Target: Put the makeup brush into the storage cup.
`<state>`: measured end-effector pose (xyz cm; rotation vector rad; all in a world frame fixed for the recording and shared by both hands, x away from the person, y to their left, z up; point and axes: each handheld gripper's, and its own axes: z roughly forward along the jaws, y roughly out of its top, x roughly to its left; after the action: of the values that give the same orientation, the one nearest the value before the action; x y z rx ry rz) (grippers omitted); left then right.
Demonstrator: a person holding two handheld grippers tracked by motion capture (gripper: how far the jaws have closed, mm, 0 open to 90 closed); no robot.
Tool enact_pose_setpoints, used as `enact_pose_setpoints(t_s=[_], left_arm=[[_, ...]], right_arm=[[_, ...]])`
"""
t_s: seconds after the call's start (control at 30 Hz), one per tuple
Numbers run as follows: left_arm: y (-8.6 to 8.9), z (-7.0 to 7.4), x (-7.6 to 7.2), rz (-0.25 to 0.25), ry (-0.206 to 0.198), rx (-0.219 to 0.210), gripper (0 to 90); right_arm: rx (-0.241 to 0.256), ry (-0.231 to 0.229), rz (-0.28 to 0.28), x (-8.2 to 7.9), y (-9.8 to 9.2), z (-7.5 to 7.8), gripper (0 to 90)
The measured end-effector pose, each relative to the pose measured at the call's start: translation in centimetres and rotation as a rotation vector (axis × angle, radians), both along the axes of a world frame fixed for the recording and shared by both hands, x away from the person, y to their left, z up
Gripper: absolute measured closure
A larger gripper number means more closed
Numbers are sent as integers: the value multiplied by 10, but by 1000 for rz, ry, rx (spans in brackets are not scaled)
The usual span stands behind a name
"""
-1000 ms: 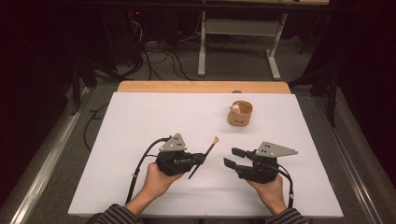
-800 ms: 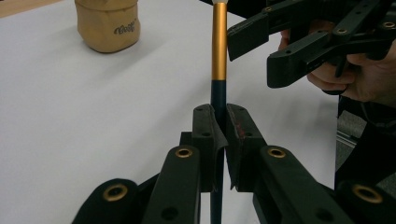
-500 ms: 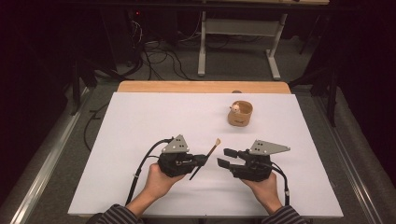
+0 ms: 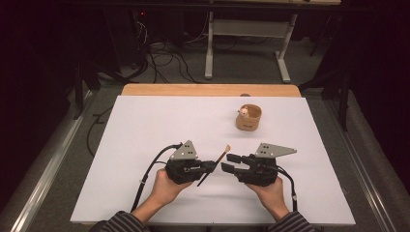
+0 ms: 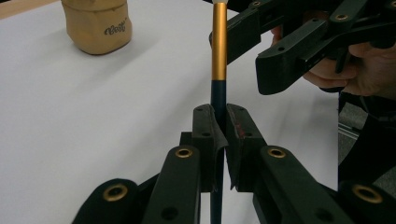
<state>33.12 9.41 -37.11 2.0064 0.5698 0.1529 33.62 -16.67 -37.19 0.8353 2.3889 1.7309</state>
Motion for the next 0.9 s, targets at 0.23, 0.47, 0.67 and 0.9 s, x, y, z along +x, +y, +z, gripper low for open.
enact_pose_setpoints(t_s=[0.23, 0.47, 0.67, 0.9], left_arm=[[-3, -1, -1, -8, -14, 12, 832], [-2, 0, -2, -11, -21, 7, 832], [-2, 0, -1, -9, -16, 3, 832], [-4, 1, -3, -17, -25, 3, 832]], right_arm=[[16, 8, 6, 2, 2, 2, 605], [25, 7, 24, 2, 7, 4, 632], [34, 25, 23, 4, 9, 3, 668], [38, 39, 34, 5, 13, 2, 701]])
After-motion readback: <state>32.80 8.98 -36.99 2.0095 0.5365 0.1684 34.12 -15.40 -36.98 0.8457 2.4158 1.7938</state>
